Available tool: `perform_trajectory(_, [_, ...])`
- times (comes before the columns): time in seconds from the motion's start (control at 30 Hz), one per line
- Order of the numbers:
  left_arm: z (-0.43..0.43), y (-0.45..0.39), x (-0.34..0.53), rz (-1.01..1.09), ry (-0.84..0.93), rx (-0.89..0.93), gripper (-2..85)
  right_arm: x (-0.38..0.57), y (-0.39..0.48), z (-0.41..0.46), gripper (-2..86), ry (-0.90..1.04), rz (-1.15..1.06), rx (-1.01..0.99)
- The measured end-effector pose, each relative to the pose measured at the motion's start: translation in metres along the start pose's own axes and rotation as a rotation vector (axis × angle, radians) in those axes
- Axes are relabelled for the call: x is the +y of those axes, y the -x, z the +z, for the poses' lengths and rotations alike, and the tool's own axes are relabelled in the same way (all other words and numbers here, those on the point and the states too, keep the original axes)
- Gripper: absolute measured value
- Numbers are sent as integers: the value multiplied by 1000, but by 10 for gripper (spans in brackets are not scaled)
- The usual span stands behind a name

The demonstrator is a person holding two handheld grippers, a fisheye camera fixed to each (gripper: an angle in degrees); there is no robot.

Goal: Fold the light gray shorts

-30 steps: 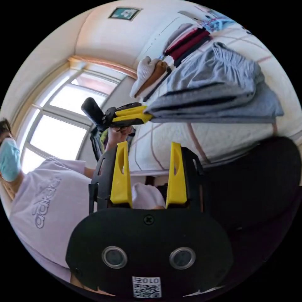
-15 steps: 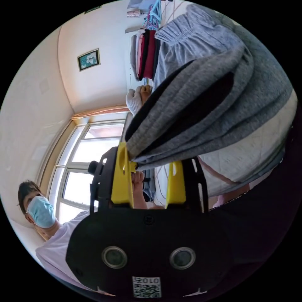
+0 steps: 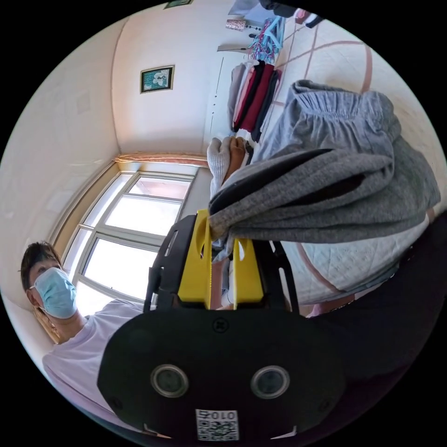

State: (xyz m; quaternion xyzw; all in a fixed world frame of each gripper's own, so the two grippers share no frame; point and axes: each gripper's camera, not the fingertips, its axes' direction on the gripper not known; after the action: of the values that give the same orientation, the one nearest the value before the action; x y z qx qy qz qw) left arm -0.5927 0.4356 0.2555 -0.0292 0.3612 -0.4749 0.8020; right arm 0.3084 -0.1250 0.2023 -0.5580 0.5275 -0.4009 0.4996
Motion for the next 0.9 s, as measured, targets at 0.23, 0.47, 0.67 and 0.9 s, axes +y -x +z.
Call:
perform_trajectory(0.23, [24,56,-58,-205,-14,174,148,14,15,-16,79,9,-36,6])
perform_trajectory(0.47, [14,65,-79,-195,-103,171,69,44,9,-24,83,28,-21,95])
perform_trajectory(0.67, [0,33,-90,-15,-76,115,51,88,-34,-31,81,-21,144,64])
perform_trajectory(0.9, [-17,-12,-109,99,-115,262,49,104,28,-54,78,-87,-54,102])
